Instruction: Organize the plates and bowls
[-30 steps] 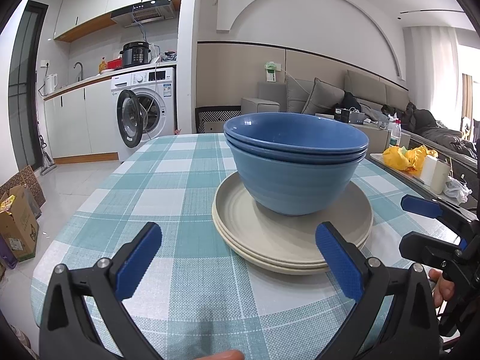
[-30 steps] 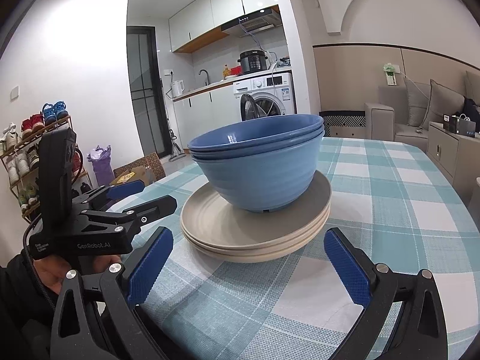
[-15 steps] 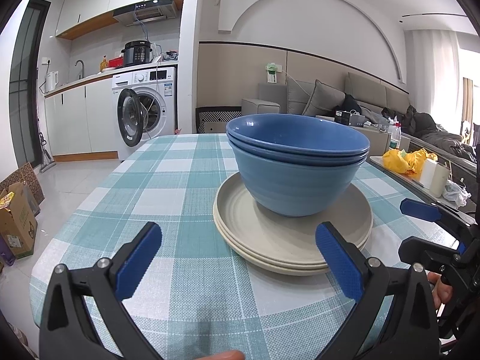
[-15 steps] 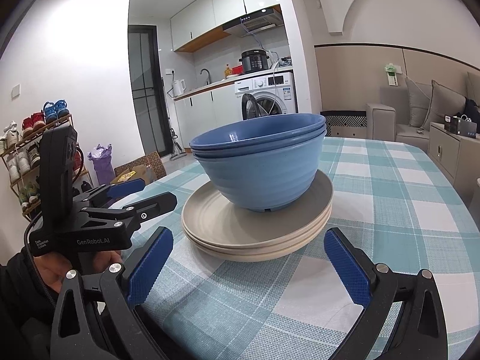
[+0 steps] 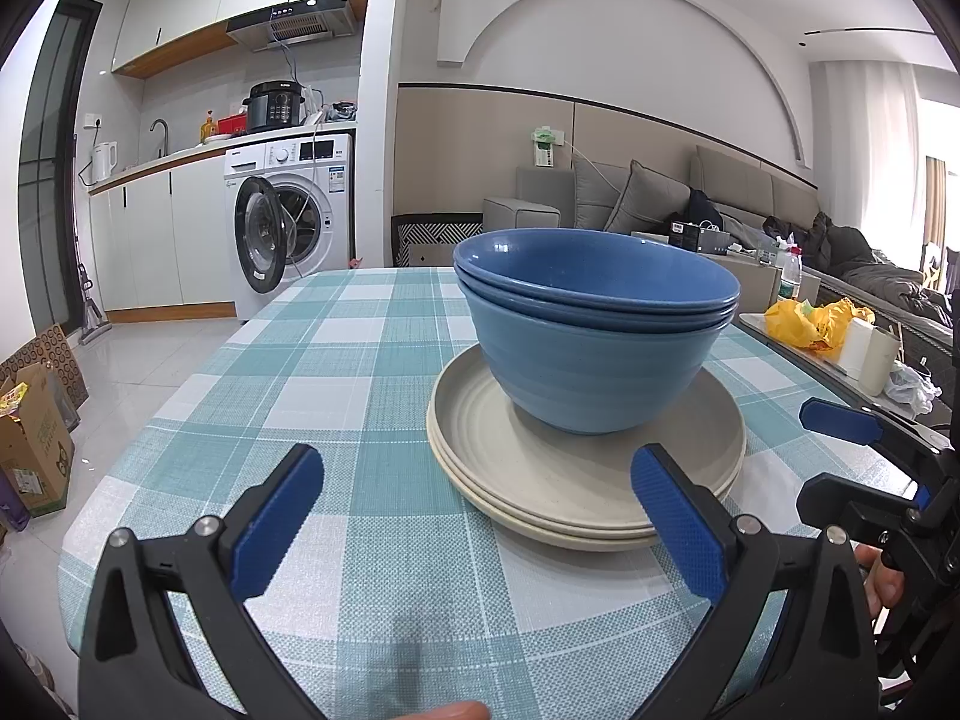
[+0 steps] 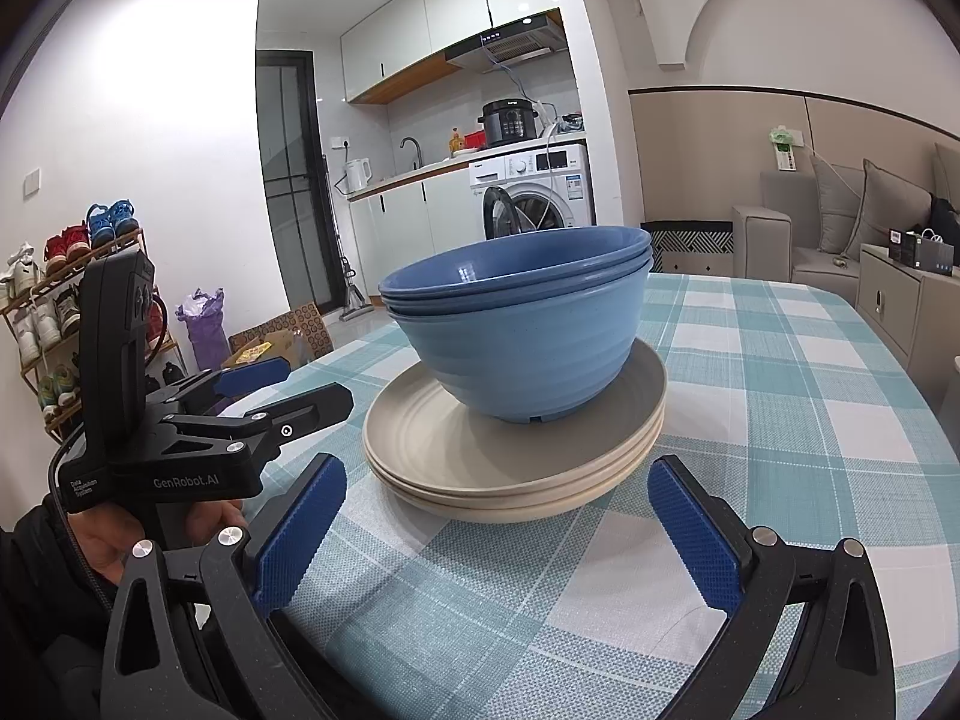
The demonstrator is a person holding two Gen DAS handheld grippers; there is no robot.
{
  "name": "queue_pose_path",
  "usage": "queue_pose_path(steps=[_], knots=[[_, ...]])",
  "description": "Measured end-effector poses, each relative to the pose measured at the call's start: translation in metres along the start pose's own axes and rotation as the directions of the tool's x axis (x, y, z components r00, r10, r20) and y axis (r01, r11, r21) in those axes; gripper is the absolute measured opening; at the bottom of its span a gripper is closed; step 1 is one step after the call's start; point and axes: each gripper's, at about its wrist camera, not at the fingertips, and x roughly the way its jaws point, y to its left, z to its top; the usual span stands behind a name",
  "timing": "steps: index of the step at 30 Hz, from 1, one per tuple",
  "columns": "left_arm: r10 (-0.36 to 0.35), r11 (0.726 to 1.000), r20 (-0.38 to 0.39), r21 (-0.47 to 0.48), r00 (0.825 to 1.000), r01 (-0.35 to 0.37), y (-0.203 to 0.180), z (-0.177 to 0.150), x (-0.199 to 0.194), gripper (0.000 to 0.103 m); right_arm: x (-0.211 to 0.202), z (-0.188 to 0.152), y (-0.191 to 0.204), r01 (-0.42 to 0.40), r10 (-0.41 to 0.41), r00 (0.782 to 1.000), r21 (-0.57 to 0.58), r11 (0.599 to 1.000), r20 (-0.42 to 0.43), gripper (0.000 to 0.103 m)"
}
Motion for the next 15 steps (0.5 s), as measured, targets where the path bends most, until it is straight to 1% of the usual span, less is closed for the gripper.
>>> queue_pose_path(steps=[15], knots=[[-0.001,1.0,0.001,0.0,1.0,0.001,0.0002,-0.0002,0.0,0.103,0.0001,-0.0001,0.0001,0.002,-0.002,1.0,0.0,1.0,0.001,0.102]])
